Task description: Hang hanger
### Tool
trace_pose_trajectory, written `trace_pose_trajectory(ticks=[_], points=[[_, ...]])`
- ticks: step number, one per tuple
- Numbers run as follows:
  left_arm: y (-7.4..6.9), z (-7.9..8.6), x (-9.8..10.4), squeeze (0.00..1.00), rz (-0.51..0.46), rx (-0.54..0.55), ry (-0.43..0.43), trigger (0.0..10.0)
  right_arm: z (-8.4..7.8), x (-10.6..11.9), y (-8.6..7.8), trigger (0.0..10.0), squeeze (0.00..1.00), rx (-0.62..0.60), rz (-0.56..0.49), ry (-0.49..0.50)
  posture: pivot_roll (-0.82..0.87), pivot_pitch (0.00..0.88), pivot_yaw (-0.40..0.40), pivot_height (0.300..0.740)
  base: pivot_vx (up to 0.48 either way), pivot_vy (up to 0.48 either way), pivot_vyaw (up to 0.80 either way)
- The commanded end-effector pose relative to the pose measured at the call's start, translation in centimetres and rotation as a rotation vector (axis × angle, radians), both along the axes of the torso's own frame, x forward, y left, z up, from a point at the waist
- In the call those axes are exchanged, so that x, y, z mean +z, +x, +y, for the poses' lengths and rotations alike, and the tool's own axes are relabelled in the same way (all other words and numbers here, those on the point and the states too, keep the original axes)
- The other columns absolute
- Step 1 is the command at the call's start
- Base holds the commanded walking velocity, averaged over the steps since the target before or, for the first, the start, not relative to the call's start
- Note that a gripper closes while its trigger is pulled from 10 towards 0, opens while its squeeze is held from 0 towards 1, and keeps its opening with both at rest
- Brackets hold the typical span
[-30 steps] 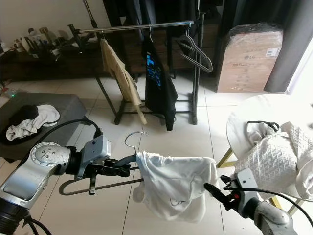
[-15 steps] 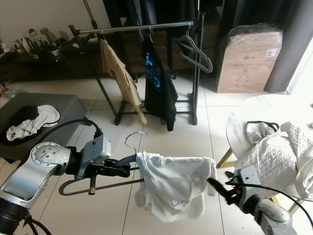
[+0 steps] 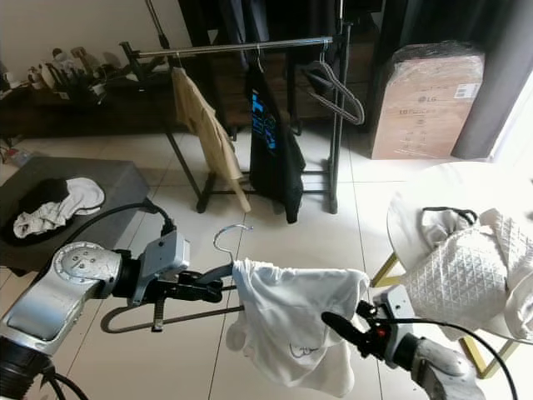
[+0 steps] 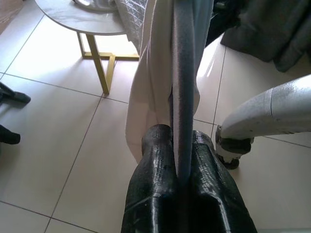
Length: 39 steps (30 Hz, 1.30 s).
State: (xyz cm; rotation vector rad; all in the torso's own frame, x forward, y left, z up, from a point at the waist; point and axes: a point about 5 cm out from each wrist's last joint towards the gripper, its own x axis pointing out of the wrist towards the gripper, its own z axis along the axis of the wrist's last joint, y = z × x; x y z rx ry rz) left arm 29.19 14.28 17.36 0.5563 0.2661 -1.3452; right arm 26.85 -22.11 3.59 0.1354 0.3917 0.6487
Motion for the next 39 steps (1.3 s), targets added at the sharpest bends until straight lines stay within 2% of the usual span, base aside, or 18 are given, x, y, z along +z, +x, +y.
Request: trace_pose_trajectory(ticks=[1,11,39], points=[[0.0,-0.4,1.1,0.0,-0.033,-0.026,-0.016,0.0,0.5,-0.4,0.0,0.0,0.0,0.003,0.012,-0.005,-0.14,0.134,0.122,0.74,0.0,0.0,0.0],[0.1,-0.4,1.2,0.0,-0.04,-0.02,-0.018,0.0,1.1,-0.9,-0.2,0.0,0.0,0.037,0.03,-0.01,-0.14,0.135,0.122,0.74,0.0,0.0,0.0],[0.3,-0.5,1.3,0.0,-0.049,-0.012,-0.023,0.0,0.1,-0.3,0.0,0.0,0.0,-0.034,0.009,0.031,-0.15,0.136,0.121,0.74,0.0,0.0,0.0]])
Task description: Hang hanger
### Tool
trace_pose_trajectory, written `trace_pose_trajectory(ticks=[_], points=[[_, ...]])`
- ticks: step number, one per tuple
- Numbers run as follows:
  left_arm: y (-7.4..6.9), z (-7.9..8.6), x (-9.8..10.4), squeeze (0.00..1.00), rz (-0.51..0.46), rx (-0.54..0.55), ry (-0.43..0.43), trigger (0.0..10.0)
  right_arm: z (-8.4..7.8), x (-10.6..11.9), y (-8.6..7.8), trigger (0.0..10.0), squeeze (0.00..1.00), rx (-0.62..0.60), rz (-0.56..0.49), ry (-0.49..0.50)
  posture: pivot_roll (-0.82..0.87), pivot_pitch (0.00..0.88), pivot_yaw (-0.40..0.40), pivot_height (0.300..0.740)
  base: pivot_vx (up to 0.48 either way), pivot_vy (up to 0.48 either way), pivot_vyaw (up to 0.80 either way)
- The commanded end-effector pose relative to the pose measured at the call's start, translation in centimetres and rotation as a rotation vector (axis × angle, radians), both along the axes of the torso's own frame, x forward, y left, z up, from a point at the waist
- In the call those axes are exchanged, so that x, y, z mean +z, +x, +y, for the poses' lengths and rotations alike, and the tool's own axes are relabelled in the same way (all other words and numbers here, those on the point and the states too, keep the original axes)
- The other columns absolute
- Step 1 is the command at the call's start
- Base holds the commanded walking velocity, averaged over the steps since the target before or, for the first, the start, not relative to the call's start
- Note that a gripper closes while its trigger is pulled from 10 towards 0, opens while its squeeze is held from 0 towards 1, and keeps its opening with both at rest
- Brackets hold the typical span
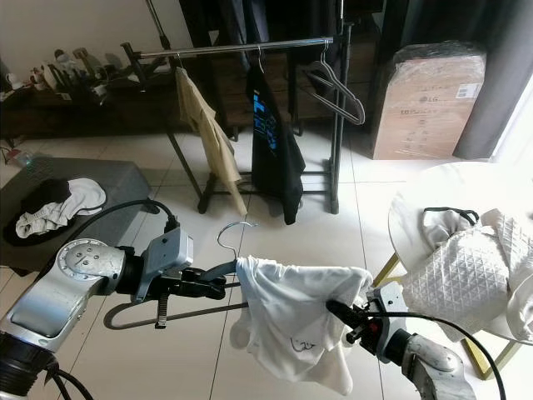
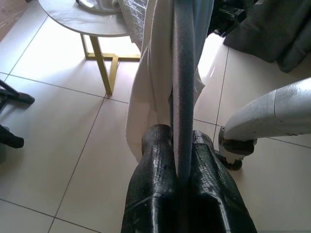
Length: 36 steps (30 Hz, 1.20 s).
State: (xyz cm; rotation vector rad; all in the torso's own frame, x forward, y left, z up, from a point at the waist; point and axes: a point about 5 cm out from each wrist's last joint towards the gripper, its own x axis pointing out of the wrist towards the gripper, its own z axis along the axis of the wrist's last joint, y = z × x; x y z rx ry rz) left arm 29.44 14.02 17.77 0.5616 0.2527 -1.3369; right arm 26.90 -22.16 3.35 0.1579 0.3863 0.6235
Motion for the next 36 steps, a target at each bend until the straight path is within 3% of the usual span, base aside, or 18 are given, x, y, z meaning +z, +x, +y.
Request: trace_pose_trajectory(ticks=[1,8,13,17,24,26,32,36], points=[[0.1,-0.2,0.9,0.0,-0.035,-0.016,-0.019,0.0,0.0,0.0,0.0,0.0,0.0,-0.009,0.005,0.013,-0.15,0.137,0.121,0.74,0.0,0.0,0.0],[0.1,-0.2,0.9,0.0,-0.034,-0.014,-0.019,0.0,-1.0,0.4,0.4,0.0,0.0,-0.081,-0.014,-0.002,-0.15,0.137,0.12,0.74,0.0,0.0,0.0],[-0.2,0.0,0.6,0.0,-0.02,-0.021,-0.005,0.0,-2.8,0.8,1.0,0.0,0.0,-0.212,-0.036,-0.072,-0.15,0.138,0.12,0.74,0.0,0.0,0.0],[-0.7,0.7,0.1,0.0,0.01,-0.03,0.046,0.0,-5.5,1.5,1.3,0.0,0.0,-0.372,-0.055,-0.17,-0.15,0.139,0.119,0.74,0.0,0.0,0.0],[-0.5,3.0,-2.9,0.0,0.015,0.029,0.303,0.0,-9.9,3.2,1.4,0.0,0.0,-0.641,-0.094,-0.303,-0.16,0.141,0.119,0.74,0.0,0.0,0.0],[-0.5,3.3,-3.1,0.0,0.02,0.039,0.317,0.0,-10.7,3.5,1.3,0.0,0.0,-0.711,-0.095,-0.331,-0.16,0.141,0.119,0.74,0.0,0.0,0.0],[-0.7,3.5,-3.3,0.0,0.024,0.044,0.325,0.0,-12.5,3.9,0.9,0.0,0.0,-0.875,-0.096,-0.344,-0.15,0.142,0.118,0.74,0.0,0.0,0.0],[-0.6,4.3,-4.0,0.0,0.012,0.086,0.373,0.0,-12.0,5.0,1.5,0.0,0.0,-0.883,-0.18,-0.281,-0.15,0.142,0.119,0.74,0.0,0.0,0.0]])
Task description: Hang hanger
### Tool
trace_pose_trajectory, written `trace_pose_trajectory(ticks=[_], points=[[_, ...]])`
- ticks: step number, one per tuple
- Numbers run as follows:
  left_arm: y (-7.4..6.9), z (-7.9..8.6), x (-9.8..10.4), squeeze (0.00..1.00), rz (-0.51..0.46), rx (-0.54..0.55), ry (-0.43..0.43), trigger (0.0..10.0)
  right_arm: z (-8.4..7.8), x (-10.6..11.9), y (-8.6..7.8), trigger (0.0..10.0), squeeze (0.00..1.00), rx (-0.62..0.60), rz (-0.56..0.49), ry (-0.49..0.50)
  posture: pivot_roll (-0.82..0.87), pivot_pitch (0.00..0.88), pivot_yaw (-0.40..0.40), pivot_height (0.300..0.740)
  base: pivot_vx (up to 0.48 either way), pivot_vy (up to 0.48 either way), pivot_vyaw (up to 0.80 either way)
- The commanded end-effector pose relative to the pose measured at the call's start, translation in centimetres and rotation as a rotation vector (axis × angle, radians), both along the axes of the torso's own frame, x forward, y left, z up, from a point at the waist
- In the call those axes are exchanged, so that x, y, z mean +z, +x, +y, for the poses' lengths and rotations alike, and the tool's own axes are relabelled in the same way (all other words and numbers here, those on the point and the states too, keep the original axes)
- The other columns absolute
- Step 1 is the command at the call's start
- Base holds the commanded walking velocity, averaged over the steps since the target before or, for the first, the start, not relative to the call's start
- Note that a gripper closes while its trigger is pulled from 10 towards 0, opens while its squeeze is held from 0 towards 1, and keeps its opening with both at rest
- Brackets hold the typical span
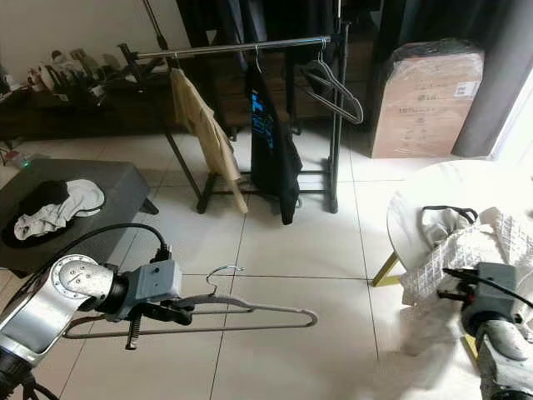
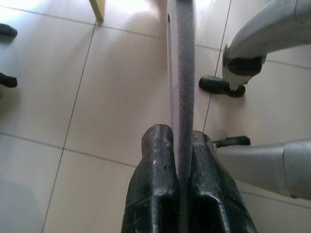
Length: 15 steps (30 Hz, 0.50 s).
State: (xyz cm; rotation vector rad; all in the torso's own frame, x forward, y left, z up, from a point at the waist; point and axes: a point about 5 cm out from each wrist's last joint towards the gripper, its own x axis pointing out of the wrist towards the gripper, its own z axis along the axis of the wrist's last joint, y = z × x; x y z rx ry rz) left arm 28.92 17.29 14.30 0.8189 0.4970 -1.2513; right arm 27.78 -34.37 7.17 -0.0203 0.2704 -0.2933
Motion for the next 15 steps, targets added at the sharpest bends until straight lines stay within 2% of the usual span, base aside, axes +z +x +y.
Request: trace_pose_trajectory(ticks=[1,3,4,5,6,9,12,13,15], points=[[0.2,1.4,-0.8,0.0,-0.026,0.061,0.058,0.0,0.5,1.6,0.8,0.0,0.0,0.016,-0.11,0.009,-0.16,0.14,0.12,0.74,0.0,0.0,0.0],[0.6,1.8,-1.3,0.0,-0.074,0.116,0.072,0.0,1.1,2.2,1.1,0.0,0.0,0.036,-0.156,0.017,-0.16,0.139,0.122,0.74,0.0,0.0,0.0],[1.5,1.9,-2.0,0.0,-0.175,0.236,0.011,8.9,2.2,3.1,1.3,0.0,0.0,0.075,-0.219,0.013,-0.16,0.139,0.123,0.74,0.0,0.0,0.0],[1.5,1.9,-2.0,0.0,-0.175,0.236,0.011,8.9,2.2,3.1,1.3,0.0,0.0,0.075,-0.219,0.013,-0.16,0.139,0.123,0.74,0.0,0.0,0.0],[2.3,2.4,-3.8,0.0,-0.278,0.527,-0.111,10.0,4.1,4.3,1.0,0.0,0.0,0.107,-0.305,0.029,-0.16,0.136,0.123,0.74,0.0,0.0,0.0],[2.0,2.5,-5.0,0.0,-0.297,0.646,-0.194,10.0,5.5,4.9,0.5,0.0,0.0,0.144,-0.349,0.057,-0.16,0.136,0.124,0.74,0.0,0.0,0.0],[0.7,2.9,-7.8,0.0,-0.259,0.832,-0.269,10.0,8.7,5.5,-0.5,0.0,0.0,0.238,-0.37,0.08,-0.17,0.132,0.118,0.74,0.0,0.0,0.0],[-0.4,3.1,-10.0,0.0,-0.218,0.957,-0.311,10.0,10.6,5.9,-1.2,0.0,0.0,0.25,-0.386,0.1,-0.19,0.126,0.112,0.74,0.0,0.0,0.0],[-0.9,3.2,-10.8,0.0,-0.214,1.029,-0.34,10.0,11.2,6.1,-1.5,0.0,0.0,0.245,-0.39,0.087,-0.2,0.119,0.111,0.74,0.0,0.0,0.0]])
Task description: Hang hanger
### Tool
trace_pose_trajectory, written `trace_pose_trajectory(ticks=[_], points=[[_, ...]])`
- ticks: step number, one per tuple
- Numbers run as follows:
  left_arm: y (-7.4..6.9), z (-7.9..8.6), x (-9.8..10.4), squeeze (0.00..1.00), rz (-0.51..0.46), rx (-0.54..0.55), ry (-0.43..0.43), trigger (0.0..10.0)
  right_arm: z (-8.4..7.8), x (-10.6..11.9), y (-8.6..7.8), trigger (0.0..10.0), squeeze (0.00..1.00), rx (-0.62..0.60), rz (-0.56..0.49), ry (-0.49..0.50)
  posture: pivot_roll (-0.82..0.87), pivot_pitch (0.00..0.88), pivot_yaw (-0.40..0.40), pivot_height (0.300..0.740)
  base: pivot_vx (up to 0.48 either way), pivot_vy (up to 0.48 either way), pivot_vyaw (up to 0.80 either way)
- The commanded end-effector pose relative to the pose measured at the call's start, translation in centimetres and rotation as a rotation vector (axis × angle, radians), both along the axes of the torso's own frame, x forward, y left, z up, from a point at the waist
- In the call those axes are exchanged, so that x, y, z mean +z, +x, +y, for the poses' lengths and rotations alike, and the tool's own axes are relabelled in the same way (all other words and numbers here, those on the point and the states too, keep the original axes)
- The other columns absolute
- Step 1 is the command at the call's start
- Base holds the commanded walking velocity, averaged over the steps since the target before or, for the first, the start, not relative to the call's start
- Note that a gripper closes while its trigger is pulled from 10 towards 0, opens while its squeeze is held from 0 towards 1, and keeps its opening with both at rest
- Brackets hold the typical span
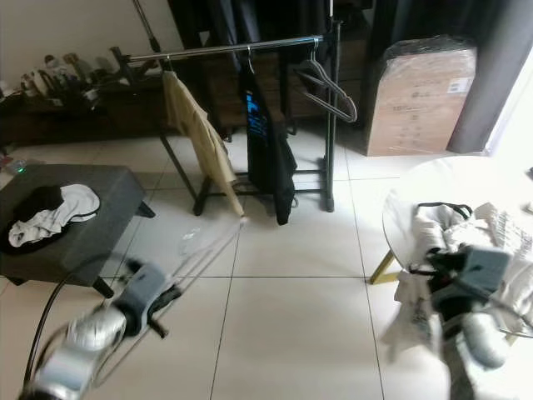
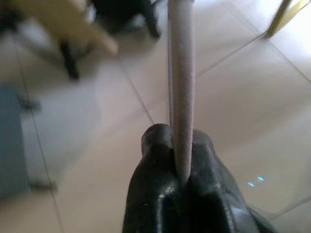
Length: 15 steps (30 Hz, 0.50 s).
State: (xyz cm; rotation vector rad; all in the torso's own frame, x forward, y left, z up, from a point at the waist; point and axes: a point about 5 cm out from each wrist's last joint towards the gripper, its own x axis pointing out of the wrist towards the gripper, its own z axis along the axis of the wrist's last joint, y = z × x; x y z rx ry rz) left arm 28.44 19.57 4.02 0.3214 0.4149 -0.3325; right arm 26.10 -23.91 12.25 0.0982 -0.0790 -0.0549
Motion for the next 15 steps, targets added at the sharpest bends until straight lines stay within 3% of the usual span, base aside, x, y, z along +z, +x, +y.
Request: trace_pose_trajectory(ticks=[1,4,8,15], points=[[-0.4,0.9,-0.6,0.0,-0.016,0.088,-0.01,10.0,0.9,1.2,0.0,0.0,0.0,0.011,-0.027,-0.02,-0.2,0.119,0.111,0.74,0.0,0.0,0.0],[-0.7,1.2,-0.7,0.0,-0.089,0.169,-0.001,10.0,0.4,1.4,-0.9,0.0,0.0,-0.111,-0.045,0.046,-0.21,0.091,0.103,0.74,0.0,0.0,0.0],[-1.2,0.9,-0.2,0.0,-0.192,0.194,-0.002,10.0,0.2,1.5,-2.4,0.0,0.0,-0.241,-0.033,0.075,-0.22,0.036,0.093,0.74,0.0,0.0,0.0],[-3.1,0.9,-1.7,0.0,-0.207,0.236,0.008,10.0,0.2,2.7,-2.8,0.0,0.0,-0.285,-0.088,0.03,-0.24,0.0,0.089,0.74,0.0,0.0,0.0]])
